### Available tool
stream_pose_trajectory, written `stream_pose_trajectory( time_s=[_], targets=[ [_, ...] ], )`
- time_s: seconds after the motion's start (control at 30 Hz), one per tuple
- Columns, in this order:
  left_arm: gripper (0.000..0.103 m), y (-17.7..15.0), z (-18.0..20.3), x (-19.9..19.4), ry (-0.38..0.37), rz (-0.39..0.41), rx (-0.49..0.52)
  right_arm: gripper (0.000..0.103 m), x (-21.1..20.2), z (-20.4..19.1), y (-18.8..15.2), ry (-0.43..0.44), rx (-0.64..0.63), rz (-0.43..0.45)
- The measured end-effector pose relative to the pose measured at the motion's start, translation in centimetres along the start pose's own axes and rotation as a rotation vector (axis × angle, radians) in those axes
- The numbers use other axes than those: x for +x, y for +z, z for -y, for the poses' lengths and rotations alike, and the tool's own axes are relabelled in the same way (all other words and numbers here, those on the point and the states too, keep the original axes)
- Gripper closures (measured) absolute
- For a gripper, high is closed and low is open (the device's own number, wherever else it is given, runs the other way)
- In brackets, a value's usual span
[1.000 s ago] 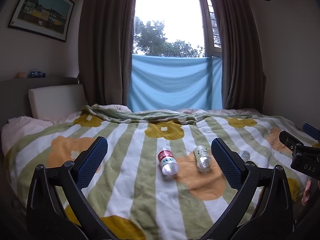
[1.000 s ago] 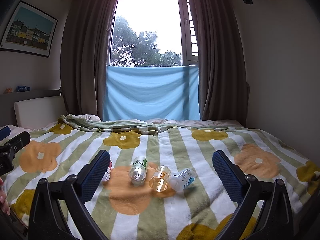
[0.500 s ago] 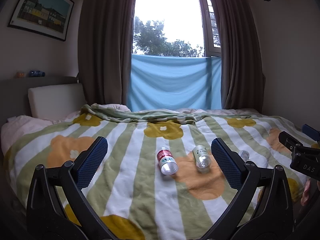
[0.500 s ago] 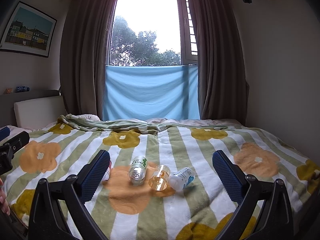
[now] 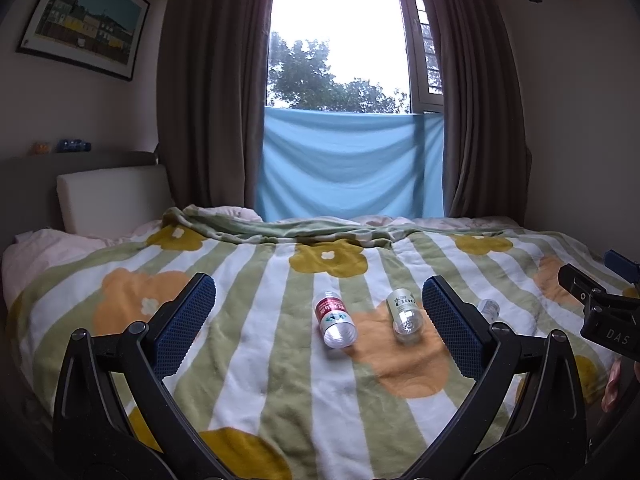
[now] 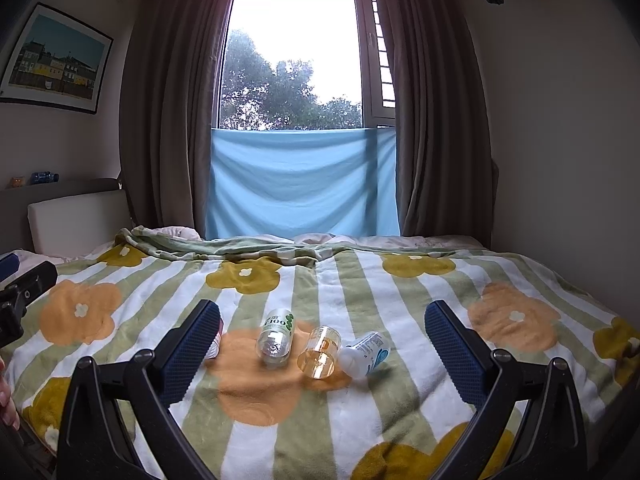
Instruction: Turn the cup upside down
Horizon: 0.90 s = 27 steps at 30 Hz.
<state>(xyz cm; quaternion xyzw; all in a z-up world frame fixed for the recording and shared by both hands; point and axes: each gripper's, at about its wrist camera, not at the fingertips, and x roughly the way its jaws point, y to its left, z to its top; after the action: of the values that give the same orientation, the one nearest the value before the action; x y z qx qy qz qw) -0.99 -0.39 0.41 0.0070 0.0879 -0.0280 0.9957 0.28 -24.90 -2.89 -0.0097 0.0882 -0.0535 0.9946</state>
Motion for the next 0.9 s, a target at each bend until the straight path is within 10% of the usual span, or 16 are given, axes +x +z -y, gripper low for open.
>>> stream_pose_trajectory(
  time_s=[0.9],
  targets=[
    [0.0,-1.3,0.1,1.9,-0.039,-0.068,0.004,0.001,2.8,1.0,-2.1,-0.047,0.055,-0.122]
  ],
)
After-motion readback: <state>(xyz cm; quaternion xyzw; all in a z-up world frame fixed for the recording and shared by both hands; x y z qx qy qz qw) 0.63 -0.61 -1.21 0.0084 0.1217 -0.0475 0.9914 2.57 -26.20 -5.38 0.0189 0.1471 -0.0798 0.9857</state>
